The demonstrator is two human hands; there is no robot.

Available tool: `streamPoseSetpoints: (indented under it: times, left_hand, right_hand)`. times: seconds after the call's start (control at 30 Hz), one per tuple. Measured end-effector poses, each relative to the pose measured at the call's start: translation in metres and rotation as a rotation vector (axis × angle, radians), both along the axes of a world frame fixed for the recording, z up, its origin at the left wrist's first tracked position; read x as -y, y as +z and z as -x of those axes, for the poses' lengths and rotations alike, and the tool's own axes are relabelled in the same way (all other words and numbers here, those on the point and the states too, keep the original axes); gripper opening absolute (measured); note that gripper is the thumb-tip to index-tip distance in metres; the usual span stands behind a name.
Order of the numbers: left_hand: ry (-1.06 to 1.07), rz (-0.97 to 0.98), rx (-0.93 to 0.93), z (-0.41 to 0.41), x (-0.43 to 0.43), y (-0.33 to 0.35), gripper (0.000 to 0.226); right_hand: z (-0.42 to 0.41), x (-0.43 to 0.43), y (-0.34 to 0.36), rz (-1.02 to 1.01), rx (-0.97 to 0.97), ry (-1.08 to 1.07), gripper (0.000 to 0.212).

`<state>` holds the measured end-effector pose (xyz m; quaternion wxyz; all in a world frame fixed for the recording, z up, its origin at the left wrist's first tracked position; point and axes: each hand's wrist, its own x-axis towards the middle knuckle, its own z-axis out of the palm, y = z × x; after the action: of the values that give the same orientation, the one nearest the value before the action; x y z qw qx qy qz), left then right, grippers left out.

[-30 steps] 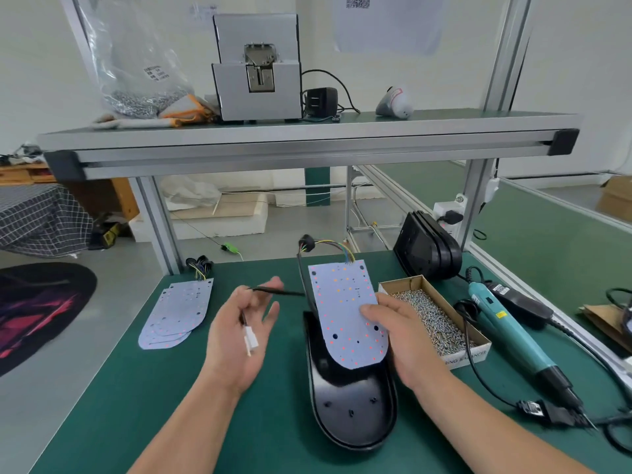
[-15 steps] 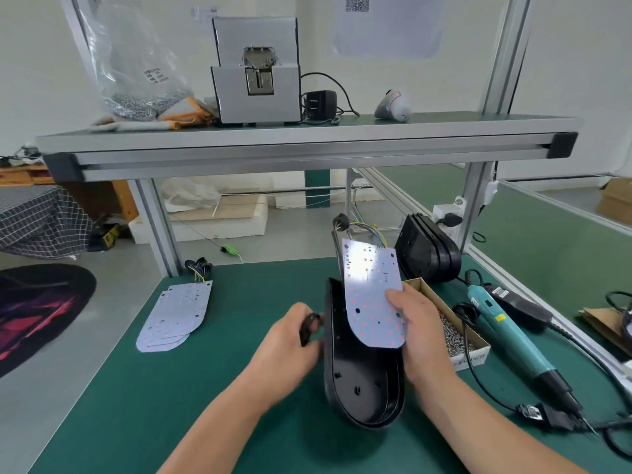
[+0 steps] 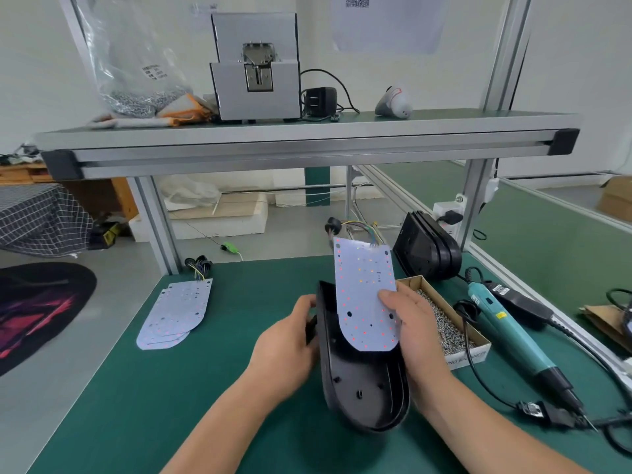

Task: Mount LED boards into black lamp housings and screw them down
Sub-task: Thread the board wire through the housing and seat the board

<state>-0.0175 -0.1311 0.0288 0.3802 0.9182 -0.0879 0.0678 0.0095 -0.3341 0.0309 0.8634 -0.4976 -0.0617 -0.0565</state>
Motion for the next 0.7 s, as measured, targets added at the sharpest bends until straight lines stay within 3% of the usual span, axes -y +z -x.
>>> streamPoseSetpoints:
  times: [0.1, 0.17, 0.23, 0.33, 0.47, 0.6, 0.7]
  left_hand:
    - [-0.023, -0.053, 0.032, 0.005, -0.001, 0.001, 0.017]
    - [-0.032, 0.083, 0.031, 0.006, -0.007, 0.004, 0.027]
    - [0.006, 0.33, -0.094, 0.0, -0.013, -0.001, 0.024]
    - [0.093, 0.466, -0.167, -0.006, -0.014, 0.006, 0.031]
    - [0.131, 0.562, -0.128, -0.006, -0.021, -0.001, 0.052]
    - [0.091, 0.645, -0.138, -0.008, -0.016, -0.002, 0.048]
    - [0.06, 0.682, -0.143, -0.006, -0.017, -0.004, 0.059]
  right_hand:
    - [-0.006, 0.005, 0.0, -0.028, -0.018, -0.058, 0.023]
    - [-0.01, 0.008, 0.001, -0.05, -0.004, -0.084, 0.021]
    - [-0.011, 0.01, 0.002, -0.035, -0.01, -0.09, 0.019]
    - [-0.015, 0.012, -0.003, -0.024, -0.054, -0.057, 0.017]
    - [-0.01, 0.0, -0.011, -0.004, -0.128, 0.073, 0.041]
    - [-0.006, -0.012, -0.015, -0.003, -0.144, 0.182, 0.04]
    - [-0.006, -0.012, -0.015, 0.049, -0.127, 0.184, 0.036]
